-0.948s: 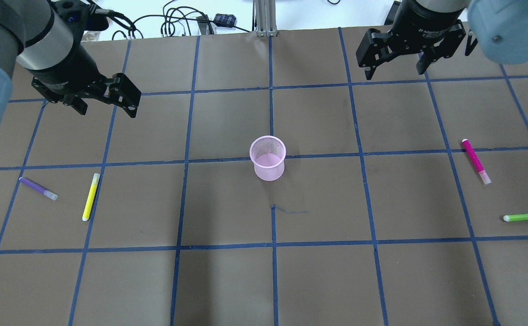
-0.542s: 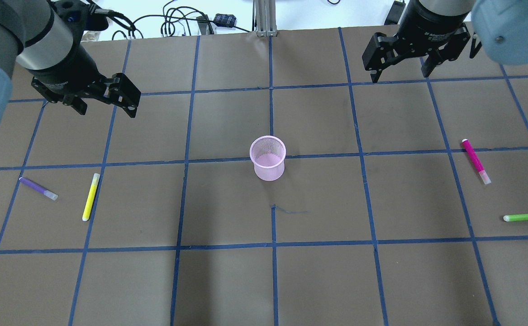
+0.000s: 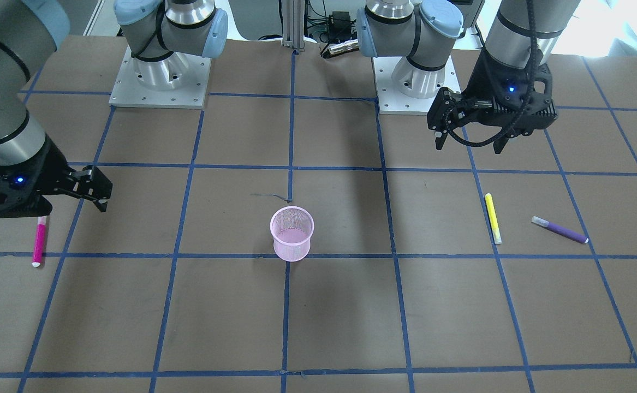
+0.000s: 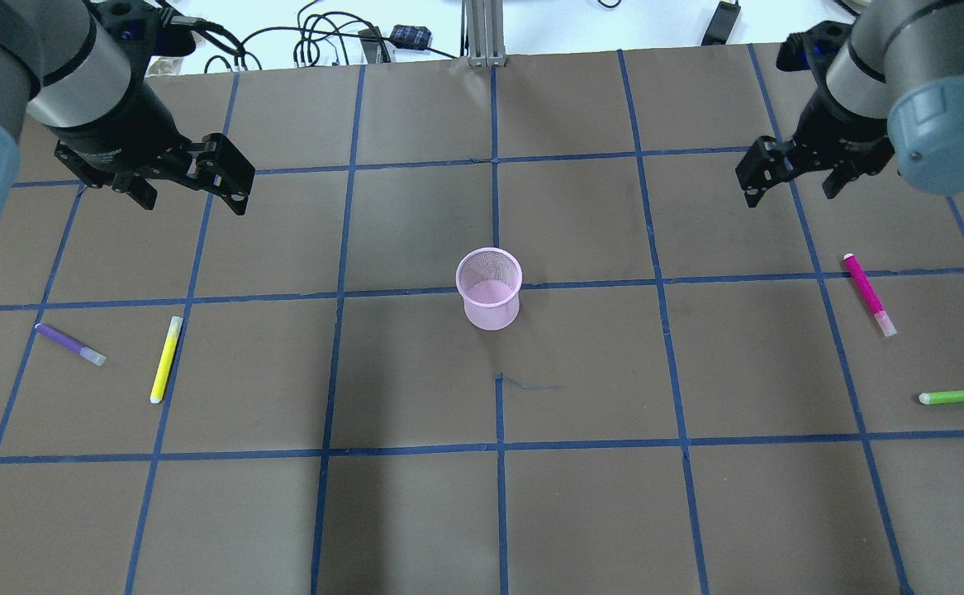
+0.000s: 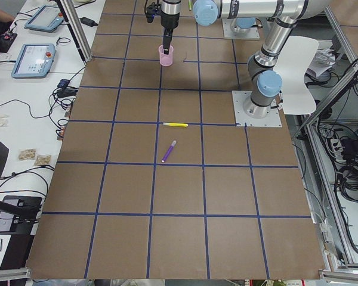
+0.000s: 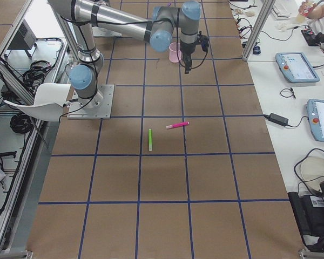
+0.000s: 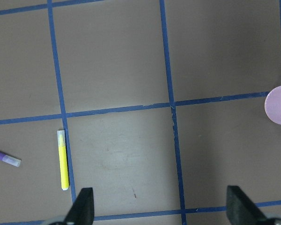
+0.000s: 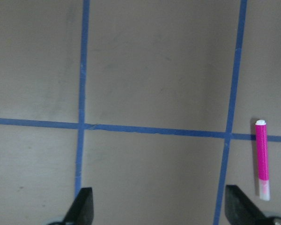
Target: Insert purple and pink pens into pink cup
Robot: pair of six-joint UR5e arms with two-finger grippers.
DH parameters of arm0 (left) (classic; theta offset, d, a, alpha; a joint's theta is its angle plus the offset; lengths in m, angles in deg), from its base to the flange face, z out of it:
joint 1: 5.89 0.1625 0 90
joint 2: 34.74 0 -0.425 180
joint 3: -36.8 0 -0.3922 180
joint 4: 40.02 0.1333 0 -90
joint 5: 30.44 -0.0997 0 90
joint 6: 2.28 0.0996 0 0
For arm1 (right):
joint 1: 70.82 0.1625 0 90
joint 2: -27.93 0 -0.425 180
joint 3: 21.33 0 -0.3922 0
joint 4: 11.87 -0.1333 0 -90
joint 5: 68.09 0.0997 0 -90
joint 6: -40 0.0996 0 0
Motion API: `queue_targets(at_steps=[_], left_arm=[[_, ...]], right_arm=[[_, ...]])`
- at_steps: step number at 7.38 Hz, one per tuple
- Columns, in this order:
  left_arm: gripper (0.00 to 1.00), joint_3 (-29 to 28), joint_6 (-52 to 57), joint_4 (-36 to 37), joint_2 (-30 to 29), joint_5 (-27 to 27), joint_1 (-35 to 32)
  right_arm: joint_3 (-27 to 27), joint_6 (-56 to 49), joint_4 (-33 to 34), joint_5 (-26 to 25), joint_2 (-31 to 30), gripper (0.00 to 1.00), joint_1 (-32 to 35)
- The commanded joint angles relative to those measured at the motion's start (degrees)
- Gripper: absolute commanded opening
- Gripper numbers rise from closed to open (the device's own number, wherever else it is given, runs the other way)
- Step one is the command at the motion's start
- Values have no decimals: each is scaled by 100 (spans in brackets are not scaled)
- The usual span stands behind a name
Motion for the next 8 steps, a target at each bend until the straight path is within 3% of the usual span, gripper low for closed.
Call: queue_targets(at_steps=[1,3,5,6,8], left_arm=[[100,27,49,-27,0,-8,44],[100,96,1317,-79,26,-34,315],[100,176,3326,-88,-87,1,1356],[100,211,4529,-167,-192,18,1876],[100,308,6491,-11,-534,-218,2205]], right_arm=[[-795,-1263,1407,-8,533,100,-910],[-842,-2017,1815,-208,974,100,-1280],[-798,-2100,2069,-245,1274,100,-1379],[-832,-2161,2497,-193,1440,95,-1379],[-833,-2179,2449,-245,1600,87,-1379]])
